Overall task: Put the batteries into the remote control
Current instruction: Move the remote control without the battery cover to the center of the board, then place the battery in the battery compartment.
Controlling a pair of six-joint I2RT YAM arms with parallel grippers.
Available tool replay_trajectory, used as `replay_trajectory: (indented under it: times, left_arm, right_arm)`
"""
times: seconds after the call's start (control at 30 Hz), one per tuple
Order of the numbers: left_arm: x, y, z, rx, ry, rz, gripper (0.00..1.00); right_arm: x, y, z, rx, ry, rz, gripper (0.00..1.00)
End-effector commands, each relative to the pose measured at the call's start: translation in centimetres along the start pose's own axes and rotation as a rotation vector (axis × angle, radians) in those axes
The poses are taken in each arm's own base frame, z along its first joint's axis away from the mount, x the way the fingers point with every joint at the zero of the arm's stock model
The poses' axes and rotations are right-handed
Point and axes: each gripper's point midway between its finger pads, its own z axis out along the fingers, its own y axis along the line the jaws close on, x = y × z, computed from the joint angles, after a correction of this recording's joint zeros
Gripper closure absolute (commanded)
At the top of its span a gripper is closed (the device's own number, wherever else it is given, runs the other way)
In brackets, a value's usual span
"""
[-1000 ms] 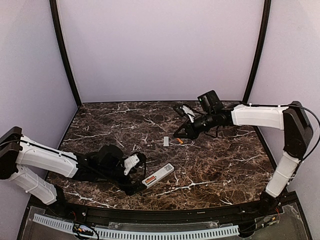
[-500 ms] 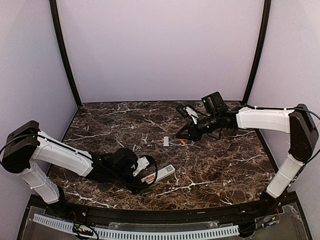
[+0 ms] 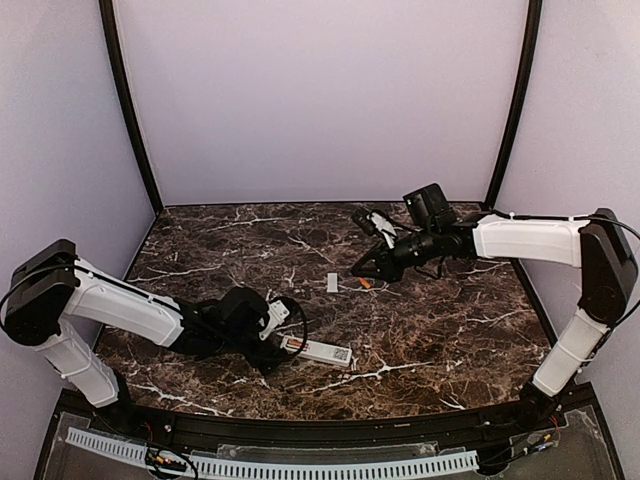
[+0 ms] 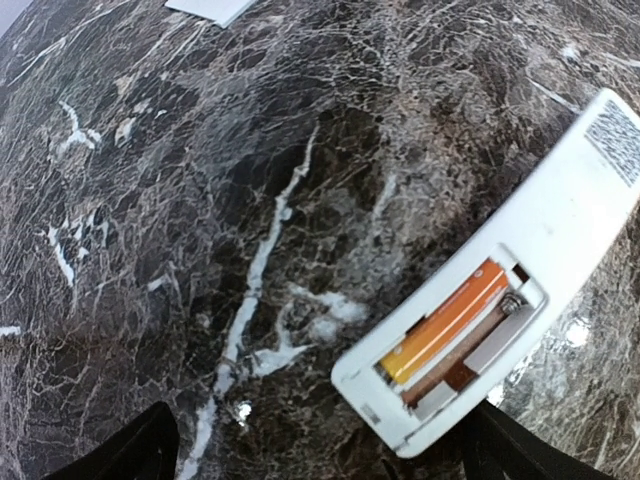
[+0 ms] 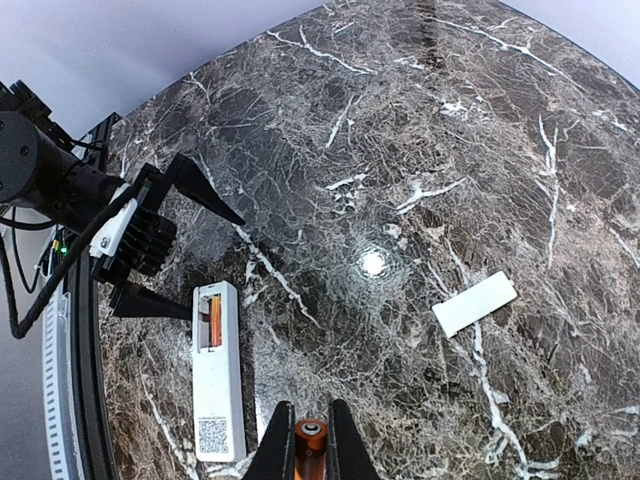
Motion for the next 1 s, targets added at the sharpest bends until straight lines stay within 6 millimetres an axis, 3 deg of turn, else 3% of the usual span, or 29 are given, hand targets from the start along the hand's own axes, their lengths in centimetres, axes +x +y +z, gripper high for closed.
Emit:
replay_trajectory:
  times: [0.0, 0.17, 0.33, 0.53, 0.7, 0.97]
  left_arm:
    - [0.9, 1.1, -0.7, -0.013, -0.002, -0.057, 0.01]
    - [0.7, 2.8, -2.7, -0.024, -0.081, -0.206, 0.01]
    - [0.2, 7.4, -6.1, -0.130, -0.223, -0.427, 0.01]
    - [1.0, 10.2, -8.3, -0.219, -0.273, -0.520, 0.01]
    - [1.6, 11.4, -9.5, -0.275, -0.289, -0.558, 0.01]
    - [1.6, 11.5, -9.8, -0.282, -0.291, -0.554, 0.01]
  right_arm:
    - [-1.0, 0.9, 0.7, 0.000, -0.027, -0.036, 1.00]
    - [-1.5, 2.6, 3.4, 0.006, -0.022, -0.057, 1.00]
    - [-2.1, 5.2, 6.5, -0.021, -0.040, -0.104, 1.00]
    - [-1.3, 7.5, 10.4, -0.035, -0.033, -0.184, 1.00]
    - [-0.4, 8.6, 12.7, -0.022, -0.041, -0.227, 1.00]
    - [0.9, 10.4, 15.4, -0.052, -0.046, -0.254, 1.00]
